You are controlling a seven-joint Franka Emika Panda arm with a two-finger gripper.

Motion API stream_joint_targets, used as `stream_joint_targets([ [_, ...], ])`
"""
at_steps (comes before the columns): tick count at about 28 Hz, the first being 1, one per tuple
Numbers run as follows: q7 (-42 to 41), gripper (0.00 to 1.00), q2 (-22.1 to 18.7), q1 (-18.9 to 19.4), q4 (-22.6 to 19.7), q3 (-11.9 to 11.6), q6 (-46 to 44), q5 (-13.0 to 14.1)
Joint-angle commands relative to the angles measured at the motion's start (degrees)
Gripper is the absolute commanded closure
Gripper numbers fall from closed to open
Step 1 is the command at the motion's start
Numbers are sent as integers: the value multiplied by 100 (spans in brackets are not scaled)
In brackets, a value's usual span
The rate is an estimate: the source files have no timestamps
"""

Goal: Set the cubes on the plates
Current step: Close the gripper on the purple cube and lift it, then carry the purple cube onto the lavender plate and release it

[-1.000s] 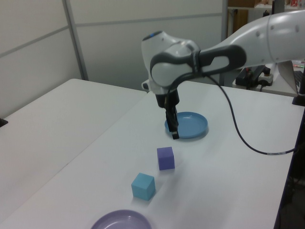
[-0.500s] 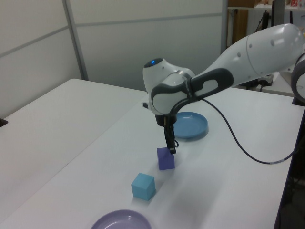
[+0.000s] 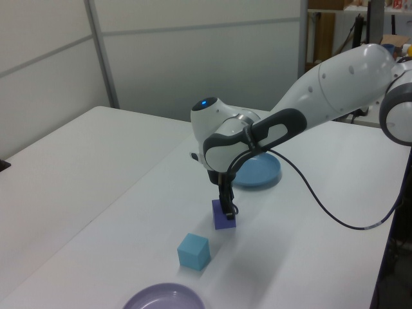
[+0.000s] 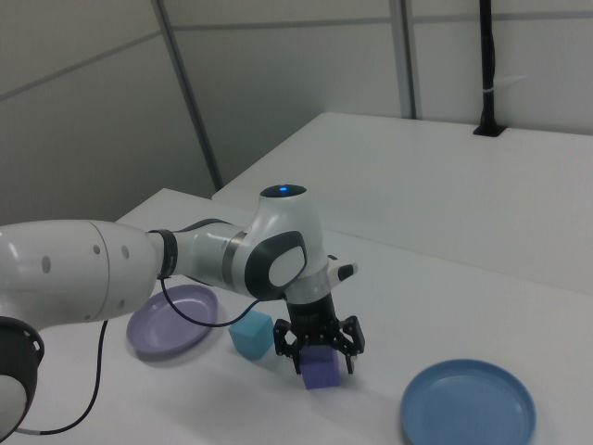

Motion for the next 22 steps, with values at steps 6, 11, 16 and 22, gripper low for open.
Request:
stream_joint_targets([
  [6, 725, 66, -47, 272, -74, 32, 91, -148],
  [11, 980, 80, -275, 360, -74, 41, -93, -130],
  [16, 1183, 81, -722, 510, -74, 50, -699, -34],
  [22, 1358, 81, -1452, 773, -39, 85, -1499, 677],
])
